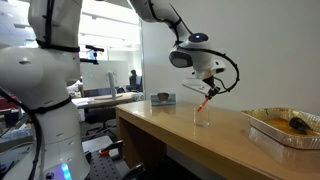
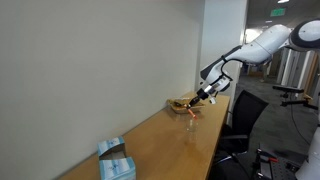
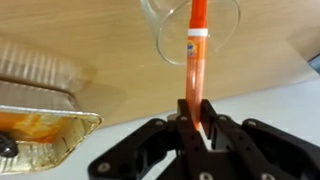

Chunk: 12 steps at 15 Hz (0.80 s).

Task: Put the marker in the glass

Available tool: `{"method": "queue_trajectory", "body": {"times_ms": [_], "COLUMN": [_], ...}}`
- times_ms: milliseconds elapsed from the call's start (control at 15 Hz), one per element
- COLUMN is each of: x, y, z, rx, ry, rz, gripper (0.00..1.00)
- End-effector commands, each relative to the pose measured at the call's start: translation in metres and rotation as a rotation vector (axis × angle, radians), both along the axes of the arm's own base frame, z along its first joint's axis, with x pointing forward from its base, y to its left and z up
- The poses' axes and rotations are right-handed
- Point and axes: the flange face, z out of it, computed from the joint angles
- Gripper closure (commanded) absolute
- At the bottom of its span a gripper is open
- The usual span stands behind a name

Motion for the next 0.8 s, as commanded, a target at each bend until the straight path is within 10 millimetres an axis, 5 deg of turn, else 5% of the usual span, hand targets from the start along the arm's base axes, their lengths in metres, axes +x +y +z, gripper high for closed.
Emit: {"method": "queue_trajectory", "body": {"times_ms": [0,67,133,200,333,733], "x": [-0.009,-0.011,-0.012,-0.013,-0.014,-0.017], "y": [0.004,0.005,0.006,0.007,0.009,0.019], "z": [-0.005,-0.007,-0.009,-0.009,-0.008,0.004], "rx": [-0.034,-0.035,-0.037,-0.045,-0.053,-0.094], "ry": [-0.002,0.005,0.009,0.006,0.002,0.035], "rz": [-0.001,0.002,0.005,0.012,0.018,0.028], "gripper": [0.96,0.96,0.81,0.56,0.49,0.06]}}
